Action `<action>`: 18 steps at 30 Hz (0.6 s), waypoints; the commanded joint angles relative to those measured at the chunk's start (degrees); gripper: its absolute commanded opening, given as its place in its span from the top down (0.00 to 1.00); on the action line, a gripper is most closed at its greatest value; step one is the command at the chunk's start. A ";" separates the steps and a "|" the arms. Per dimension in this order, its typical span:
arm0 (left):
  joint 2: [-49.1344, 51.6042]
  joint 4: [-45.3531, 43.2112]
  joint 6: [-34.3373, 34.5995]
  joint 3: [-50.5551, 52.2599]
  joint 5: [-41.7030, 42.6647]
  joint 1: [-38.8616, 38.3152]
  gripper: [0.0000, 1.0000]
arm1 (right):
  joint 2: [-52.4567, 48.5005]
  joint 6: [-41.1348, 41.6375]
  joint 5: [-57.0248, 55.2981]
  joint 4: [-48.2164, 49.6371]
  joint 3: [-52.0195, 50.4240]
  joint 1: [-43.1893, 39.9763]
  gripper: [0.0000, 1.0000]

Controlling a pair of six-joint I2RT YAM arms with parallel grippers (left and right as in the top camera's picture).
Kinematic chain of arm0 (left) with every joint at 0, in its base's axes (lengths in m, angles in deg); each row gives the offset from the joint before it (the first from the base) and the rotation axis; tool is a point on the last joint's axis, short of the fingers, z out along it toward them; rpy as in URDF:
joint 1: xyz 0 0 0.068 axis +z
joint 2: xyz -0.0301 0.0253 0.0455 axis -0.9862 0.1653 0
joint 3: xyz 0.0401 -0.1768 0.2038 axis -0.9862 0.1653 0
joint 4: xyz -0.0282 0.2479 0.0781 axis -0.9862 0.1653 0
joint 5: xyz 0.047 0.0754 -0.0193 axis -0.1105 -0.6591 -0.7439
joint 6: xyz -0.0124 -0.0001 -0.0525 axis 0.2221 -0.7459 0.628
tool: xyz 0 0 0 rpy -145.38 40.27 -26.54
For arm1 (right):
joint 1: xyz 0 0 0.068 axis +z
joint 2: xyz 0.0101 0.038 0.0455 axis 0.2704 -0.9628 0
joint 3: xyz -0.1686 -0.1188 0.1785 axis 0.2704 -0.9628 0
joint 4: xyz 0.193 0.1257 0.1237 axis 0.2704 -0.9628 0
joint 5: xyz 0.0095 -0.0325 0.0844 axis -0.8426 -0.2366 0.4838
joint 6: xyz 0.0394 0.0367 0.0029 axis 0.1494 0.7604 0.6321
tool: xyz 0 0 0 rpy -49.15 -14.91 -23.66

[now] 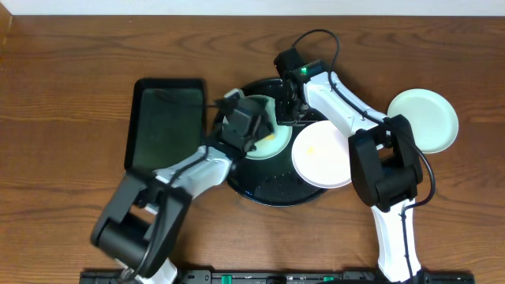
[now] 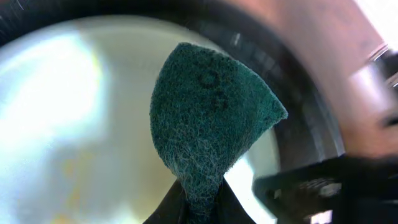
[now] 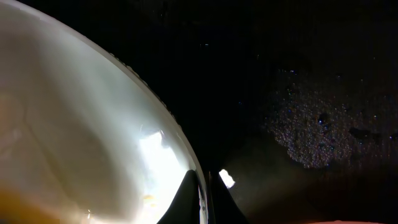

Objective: Clean dirty plates on tray and stack at the side
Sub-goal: 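Scrub the mint-green plate with the sponge while the right gripper holds it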

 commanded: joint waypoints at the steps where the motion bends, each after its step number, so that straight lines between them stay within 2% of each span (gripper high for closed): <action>1: 2.51 -0.24 1.68 0.15 -0.52 0.15 0.92 | -1.09 -0.44 -4.92 1.40 -1.05 0.20 0.99; 6: 3.28 3.17 1.49 0.15 -5.57 0.66 0.92 | -1.09 -0.85 -4.94 1.25 -1.05 0.20 0.99; 9: 3.26 6.38 -1.81 0.15 -9.64 0.85 0.92 | -1.09 -1.05 -4.96 1.18 -1.05 0.17 0.99; 13: 3.26 13.94 -7.63 0.15 -19.78 0.83 0.92 | -1.09 -1.44 -5.05 0.83 -1.05 0.13 0.99; 18: 2.89 19.58 -10.97 0.15 -32.48 0.83 0.92 | -1.09 -1.49 -5.35 0.74 -1.05 0.13 0.99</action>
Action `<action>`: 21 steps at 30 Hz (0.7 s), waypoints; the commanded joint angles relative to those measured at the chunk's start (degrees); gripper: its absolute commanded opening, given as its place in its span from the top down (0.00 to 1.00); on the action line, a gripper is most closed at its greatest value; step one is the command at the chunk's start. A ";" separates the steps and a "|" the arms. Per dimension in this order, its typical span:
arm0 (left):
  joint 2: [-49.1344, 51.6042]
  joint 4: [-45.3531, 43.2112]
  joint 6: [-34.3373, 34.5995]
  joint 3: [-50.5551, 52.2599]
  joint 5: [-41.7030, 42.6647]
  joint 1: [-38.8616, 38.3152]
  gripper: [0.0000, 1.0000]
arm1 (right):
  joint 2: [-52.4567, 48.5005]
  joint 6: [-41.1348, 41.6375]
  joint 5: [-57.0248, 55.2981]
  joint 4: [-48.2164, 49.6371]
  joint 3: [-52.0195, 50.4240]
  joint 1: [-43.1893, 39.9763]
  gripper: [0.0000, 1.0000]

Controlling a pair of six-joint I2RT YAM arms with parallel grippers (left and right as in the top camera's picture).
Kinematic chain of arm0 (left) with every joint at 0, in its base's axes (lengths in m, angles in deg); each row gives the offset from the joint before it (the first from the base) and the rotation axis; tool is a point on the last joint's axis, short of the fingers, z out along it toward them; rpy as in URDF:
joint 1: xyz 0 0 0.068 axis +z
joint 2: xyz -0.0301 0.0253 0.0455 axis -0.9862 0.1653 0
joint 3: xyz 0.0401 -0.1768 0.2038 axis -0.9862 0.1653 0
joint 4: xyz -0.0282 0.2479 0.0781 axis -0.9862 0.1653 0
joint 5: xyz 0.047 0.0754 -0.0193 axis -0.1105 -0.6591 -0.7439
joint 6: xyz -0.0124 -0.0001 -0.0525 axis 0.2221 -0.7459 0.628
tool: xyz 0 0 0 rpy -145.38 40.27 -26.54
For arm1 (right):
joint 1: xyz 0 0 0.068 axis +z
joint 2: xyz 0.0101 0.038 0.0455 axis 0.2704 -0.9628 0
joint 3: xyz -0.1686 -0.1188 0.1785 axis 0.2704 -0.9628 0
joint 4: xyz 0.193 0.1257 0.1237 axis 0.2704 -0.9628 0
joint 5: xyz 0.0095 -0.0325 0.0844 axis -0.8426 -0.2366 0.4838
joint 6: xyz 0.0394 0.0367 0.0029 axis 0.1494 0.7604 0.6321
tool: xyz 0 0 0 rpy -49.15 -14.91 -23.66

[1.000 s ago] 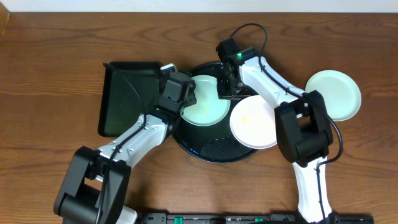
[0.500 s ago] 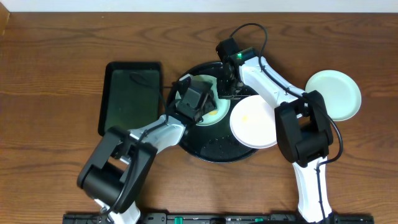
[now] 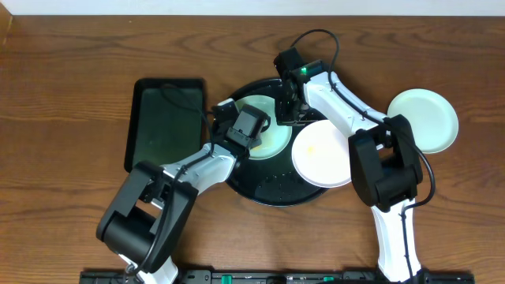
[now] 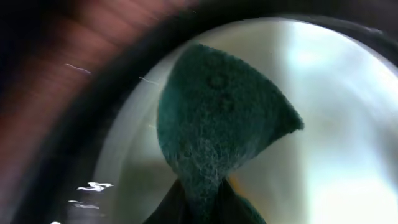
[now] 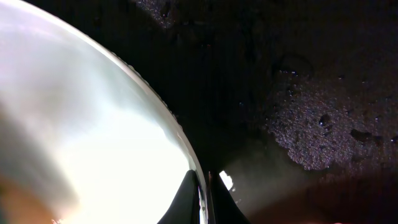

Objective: Clean dirty plates on tray and stack at the side
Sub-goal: 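Scrub the mint-green plate with the sponge while the right gripper holds it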

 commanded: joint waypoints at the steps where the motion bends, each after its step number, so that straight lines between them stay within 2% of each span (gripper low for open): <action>1: 1.31 3.72 -5.97 2.03 -16.37 1.11 0.92 | -1.09 -0.20 -5.38 0.68 -1.05 0.13 0.99; 7: -4.48 1.33 -7.74 1.73 -15.21 0.90 0.92 | -1.09 -0.22 -5.38 0.46 -1.05 0.13 0.99; 12: -10.05 -4.11 -7.21 1.70 -1.57 0.90 0.92 | -1.09 -0.22 -5.35 0.37 -1.05 0.15 0.99; 15: -10.34 -7.06 -2.38 1.70 5.68 0.90 0.92 | -1.09 -0.17 -5.35 0.37 -1.05 0.15 0.99; 18: -9.22 -7.48 3.76 1.70 8.24 0.90 0.92 | -1.09 -0.20 -5.35 0.31 -1.05 0.15 0.99; 21: -7.26 -9.22 6.73 1.70 11.54 0.90 0.92 | -1.09 -0.17 -5.33 0.33 -1.05 0.15 0.99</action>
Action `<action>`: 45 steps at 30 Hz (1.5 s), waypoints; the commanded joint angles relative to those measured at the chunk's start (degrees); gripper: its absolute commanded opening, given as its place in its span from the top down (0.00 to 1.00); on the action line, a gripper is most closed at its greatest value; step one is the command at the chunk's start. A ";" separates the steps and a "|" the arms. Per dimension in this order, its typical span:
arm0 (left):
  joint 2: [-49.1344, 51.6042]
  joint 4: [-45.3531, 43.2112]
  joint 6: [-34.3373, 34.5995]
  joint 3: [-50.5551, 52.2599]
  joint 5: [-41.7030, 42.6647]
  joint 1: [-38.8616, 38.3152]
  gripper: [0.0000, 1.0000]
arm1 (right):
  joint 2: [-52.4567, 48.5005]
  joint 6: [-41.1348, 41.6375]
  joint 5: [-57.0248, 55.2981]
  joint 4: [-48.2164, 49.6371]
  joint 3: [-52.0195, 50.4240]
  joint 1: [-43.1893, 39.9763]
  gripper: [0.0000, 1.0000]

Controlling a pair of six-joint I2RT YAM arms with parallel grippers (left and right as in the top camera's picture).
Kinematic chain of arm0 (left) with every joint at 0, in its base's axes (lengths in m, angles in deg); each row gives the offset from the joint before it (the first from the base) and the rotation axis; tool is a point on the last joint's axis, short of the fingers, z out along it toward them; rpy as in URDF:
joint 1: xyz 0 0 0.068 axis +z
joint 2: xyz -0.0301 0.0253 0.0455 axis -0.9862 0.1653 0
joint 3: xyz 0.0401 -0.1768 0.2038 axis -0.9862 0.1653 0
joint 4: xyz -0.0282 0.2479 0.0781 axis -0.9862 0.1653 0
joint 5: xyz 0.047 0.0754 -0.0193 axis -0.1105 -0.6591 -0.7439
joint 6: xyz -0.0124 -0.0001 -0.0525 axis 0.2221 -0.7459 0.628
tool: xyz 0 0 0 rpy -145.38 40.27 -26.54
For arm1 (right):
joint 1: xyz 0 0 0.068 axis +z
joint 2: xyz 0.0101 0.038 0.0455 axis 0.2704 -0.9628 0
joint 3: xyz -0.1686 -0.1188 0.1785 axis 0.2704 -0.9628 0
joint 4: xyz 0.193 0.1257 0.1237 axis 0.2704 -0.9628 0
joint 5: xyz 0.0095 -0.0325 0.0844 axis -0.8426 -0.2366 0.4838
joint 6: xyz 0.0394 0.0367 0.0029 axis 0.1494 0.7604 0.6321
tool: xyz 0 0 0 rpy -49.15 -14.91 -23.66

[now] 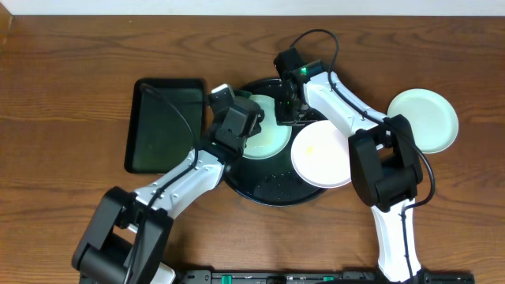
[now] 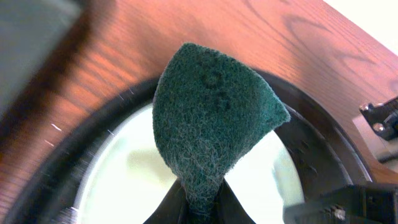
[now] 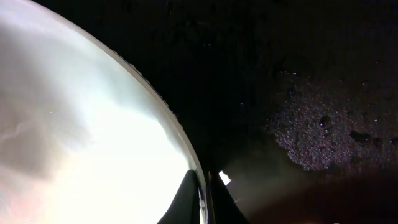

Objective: Clean dirty plates on tray and stack at the side
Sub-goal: 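Scrub the mint-green plate with the sponge while the right gripper holds it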

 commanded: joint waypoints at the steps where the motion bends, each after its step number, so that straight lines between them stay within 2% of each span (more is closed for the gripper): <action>1: 2.73 -2.32 5.42 0.22 6.62 0.13 0.92 | -1.09 -0.13 -5.49 0.26 -1.05 0.13 0.99; 11: 9.75 -5.44 4.57 0.22 7.30 0.20 0.92 | -1.09 -0.13 -5.49 0.13 -1.05 0.17 0.99; 14: 10.49 -4.74 -0.57 0.22 4.04 0.22 0.92 | -1.09 -0.15 -5.49 -0.09 -1.05 0.20 0.99; 19: 10.60 1.49 -8.90 0.22 -6.86 1.46 0.92 | -1.09 -0.17 -5.53 -0.81 -1.05 0.22 0.99; 22: 10.58 5.57 -11.37 0.22 -10.78 3.19 0.92 | -1.09 -0.17 -5.51 -1.03 -1.05 0.17 0.99; 25: 9.75 8.07 -12.28 0.22 -10.86 4.90 0.92 | -1.09 -0.15 -5.51 -1.05 -1.05 0.17 0.99; 33: -1.25 7.89 -12.26 0.09 -10.86 5.29 0.93 | -1.09 -0.17 -5.51 -0.72 -1.03 0.22 0.99; 40: -13.86 9.25 -12.28 0.11 -10.86 5.31 0.92 | -0.33 -3.85 -5.09 -0.57 -0.17 0.52 0.99; 45: -21.35 13.05 -12.28 0.11 -10.88 6.88 0.92 | 3.96 -8.04 -5.70 -0.55 0.28 1.95 0.99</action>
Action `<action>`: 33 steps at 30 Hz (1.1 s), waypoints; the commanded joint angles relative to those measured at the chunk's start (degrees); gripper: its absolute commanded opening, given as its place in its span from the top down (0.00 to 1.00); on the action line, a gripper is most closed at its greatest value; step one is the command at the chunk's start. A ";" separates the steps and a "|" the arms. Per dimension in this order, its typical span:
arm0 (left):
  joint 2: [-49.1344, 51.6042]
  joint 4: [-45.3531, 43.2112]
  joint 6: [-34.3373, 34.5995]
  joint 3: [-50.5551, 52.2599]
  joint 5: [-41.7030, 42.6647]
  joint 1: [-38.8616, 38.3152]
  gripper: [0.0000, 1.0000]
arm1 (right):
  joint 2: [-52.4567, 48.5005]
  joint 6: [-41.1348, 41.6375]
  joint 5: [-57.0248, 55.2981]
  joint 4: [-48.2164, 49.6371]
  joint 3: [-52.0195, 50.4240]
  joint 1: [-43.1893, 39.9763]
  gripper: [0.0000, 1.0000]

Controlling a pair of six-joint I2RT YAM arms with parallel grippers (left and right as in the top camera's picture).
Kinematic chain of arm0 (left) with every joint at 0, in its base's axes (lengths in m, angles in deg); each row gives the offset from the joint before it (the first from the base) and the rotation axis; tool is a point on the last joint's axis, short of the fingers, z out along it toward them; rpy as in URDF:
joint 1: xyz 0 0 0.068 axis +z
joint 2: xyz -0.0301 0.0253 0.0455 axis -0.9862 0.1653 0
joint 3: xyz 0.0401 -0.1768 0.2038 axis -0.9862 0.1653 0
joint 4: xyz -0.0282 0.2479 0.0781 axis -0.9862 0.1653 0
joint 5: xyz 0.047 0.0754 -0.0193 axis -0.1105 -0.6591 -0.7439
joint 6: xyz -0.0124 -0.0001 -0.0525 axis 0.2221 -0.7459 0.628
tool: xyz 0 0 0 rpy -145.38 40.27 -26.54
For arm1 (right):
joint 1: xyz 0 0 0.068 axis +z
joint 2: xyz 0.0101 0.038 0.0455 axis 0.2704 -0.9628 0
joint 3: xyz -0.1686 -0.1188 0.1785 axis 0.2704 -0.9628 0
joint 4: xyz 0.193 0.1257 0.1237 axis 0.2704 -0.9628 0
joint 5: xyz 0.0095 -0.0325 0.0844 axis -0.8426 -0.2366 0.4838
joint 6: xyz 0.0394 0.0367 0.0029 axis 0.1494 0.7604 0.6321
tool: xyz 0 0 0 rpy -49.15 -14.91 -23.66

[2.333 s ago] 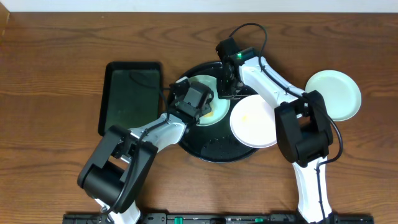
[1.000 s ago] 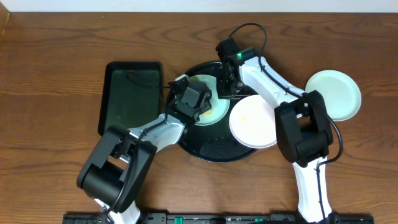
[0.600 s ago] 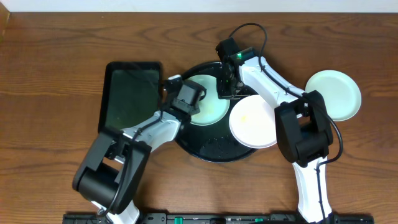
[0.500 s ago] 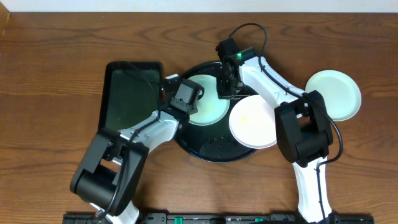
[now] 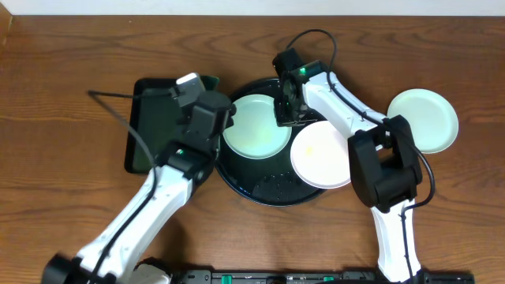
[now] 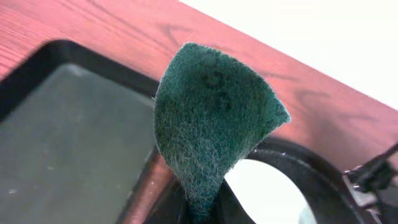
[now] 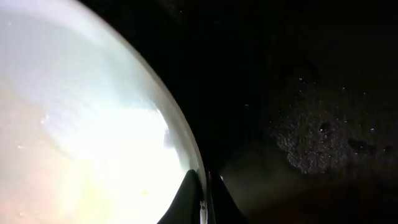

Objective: Clean dirty plates on tray and stack at the side
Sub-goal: 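Scrub the mint-green plate with the sponge while the right gripper holds it, then lift the mint-green plate with the right gripper onto the plate at right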

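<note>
A pale green plate [image 5: 254, 126] lies on the round black tray [image 5: 268, 188]. My right gripper [image 5: 284, 114] is shut on the plate's right rim; the right wrist view shows its fingers [image 7: 191, 196] pinching the edge of the plate [image 7: 81, 124]. My left gripper [image 5: 211, 88] is shut on a folded green scouring pad [image 6: 214, 134]. It hangs above the gap between the round tray and the rectangular tray, clear of the plate [image 6: 273, 193]. A white plate with a yellow stain [image 5: 319, 154] overlaps the round tray's right edge.
A rectangular black tray [image 5: 158, 126] lies left of the round one. A clean pale plate [image 5: 424, 120] sits on the wood at the far right. Wet droplets [image 7: 311, 137] cover the round tray's floor. The left arm's cable [image 5: 118, 102] crosses the rectangular tray.
My left gripper has moved left and up with the pad, from over the green plate's far left rim to above the rectangular tray's right edge. The plate is now uncovered. The right gripper keeps its hold.
The pad was first on the green plate near its right side while my right gripper held the rim. Then it was over the plate's left part, then raised at the far left rim. Now it is off the plate, and the plate looks evenly pale.
</note>
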 commanded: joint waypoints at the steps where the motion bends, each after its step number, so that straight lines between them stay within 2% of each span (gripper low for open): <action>1: -4.66 2.60 -0.76 0.24 -1.81 2.05 0.92 | 4.76 -4.94 -5.31 0.00 0.24 1.46 0.99; 7: -8.94 14.14 -0.76 0.24 -1.84 9.14 0.92 | 14.78 -11.54 -20.98 0.42 0.24 4.72 0.99; 11: -8.98 20.52 -0.79 0.24 -1.81 15.30 0.92 | 20.76 -19.23 -34.03 2.43 0.24 7.82 0.99; 16: -8.98 23.23 -0.74 0.24 -0.96 21.66 0.92 | 24.37 -28.15 -46.60 5.97 0.24 11.23 0.99; 20: -8.98 23.23 -0.79 0.24 4.83 25.81 0.92 | 24.81 -37.77 -56.78 8.92 0.24 14.62 0.99; 33: -7.23 23.58 -0.76 0.24 8.98 28.35 0.92 | 24.79 -55.12 -65.99 16.70 0.22 21.07 0.99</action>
